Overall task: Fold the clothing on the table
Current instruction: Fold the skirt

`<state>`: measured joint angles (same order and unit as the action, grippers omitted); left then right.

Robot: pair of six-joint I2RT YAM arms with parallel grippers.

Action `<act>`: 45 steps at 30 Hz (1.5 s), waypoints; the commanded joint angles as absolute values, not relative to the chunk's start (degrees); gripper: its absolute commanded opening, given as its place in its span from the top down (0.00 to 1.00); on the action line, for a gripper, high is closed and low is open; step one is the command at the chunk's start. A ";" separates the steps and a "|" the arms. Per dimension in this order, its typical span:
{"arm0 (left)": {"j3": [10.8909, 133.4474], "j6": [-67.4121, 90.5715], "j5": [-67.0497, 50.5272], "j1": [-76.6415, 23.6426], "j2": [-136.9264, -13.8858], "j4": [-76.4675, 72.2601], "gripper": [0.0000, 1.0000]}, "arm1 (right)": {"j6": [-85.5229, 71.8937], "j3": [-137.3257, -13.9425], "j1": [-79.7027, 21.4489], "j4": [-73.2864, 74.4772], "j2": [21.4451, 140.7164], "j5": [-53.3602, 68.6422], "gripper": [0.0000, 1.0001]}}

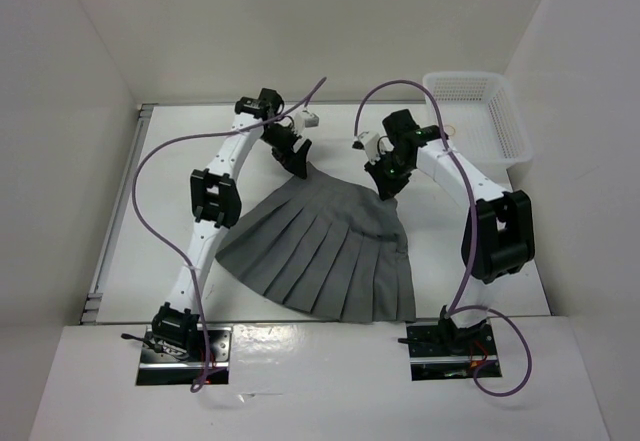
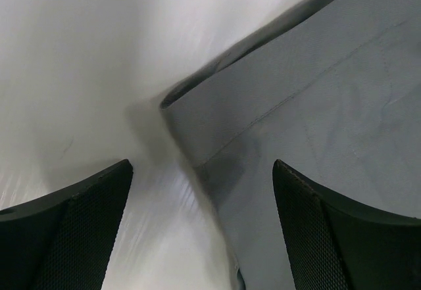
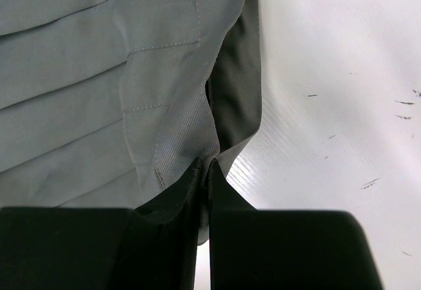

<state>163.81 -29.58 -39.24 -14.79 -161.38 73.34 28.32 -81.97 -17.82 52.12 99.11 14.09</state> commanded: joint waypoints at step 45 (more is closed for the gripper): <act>162.18 -17.67 -43.15 -5.29 -148.90 74.71 1.00 | 24.26 -89.46 -17.40 47.55 105.64 10.28 1.00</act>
<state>164.72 -18.96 -41.01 -9.78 -158.01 74.39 25.93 -85.38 -17.74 50.50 103.57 12.01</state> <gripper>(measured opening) 0.030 0.073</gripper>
